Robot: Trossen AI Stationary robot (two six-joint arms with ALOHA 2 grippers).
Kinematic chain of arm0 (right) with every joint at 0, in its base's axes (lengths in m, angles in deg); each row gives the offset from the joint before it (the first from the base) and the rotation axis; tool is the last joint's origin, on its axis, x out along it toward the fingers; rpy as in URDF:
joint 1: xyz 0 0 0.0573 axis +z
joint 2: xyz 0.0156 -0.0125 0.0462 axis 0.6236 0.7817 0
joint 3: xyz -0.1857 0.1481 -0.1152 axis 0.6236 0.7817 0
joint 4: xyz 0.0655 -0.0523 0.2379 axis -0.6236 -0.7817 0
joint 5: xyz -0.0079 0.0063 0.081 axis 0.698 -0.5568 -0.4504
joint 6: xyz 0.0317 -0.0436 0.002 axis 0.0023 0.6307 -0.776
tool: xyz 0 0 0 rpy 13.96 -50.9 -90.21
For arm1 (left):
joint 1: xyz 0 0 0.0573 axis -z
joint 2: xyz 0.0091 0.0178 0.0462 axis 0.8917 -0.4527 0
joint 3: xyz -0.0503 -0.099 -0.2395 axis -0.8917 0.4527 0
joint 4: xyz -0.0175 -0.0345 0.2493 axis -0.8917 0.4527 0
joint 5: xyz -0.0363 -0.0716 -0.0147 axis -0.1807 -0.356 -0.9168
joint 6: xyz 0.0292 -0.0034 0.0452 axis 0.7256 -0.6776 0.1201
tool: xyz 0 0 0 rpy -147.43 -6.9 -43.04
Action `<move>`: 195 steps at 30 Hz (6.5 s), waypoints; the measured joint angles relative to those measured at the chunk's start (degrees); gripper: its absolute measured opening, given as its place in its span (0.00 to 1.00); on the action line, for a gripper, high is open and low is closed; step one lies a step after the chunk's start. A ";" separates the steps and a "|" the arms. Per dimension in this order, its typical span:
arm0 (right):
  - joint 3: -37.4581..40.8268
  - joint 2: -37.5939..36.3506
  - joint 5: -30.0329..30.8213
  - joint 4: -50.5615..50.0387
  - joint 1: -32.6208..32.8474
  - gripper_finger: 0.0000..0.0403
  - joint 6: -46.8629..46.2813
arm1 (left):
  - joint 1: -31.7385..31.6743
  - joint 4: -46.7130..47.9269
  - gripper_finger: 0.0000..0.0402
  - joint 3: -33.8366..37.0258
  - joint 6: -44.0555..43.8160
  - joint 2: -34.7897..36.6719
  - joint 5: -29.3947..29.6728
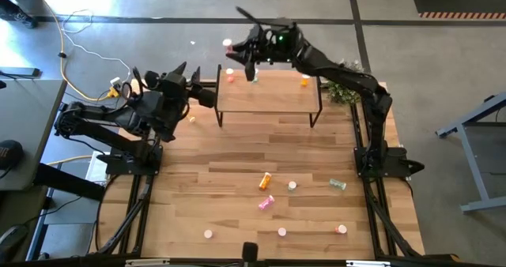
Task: Pick and place medicine bottles onto shelf by color
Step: Put the top pink pill bottle on the shelf aligned with the other pink pill bottle
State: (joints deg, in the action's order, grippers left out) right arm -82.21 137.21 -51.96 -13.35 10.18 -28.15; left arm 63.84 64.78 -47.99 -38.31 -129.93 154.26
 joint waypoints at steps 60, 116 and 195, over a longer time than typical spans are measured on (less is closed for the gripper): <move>38.97 3.75 39.35 41.82 13.84 0.23 -11.35 | -2.73 41.20 0.45 8.28 -34.21 12.23 -21.14; 31.12 8.47 36.92 29.98 11.76 0.23 -12.40 | -2.73 41.98 0.45 8.28 -33.14 12.23 -21.30; 17.57 1.79 17.76 -11.62 9.77 0.13 -2.17 | -2.71 42.40 0.45 8.26 -33.16 12.20 -22.61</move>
State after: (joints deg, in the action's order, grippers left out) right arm -64.64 138.99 -34.20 -24.97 19.94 -30.32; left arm 61.13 107.18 -39.73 -71.46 -117.73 131.65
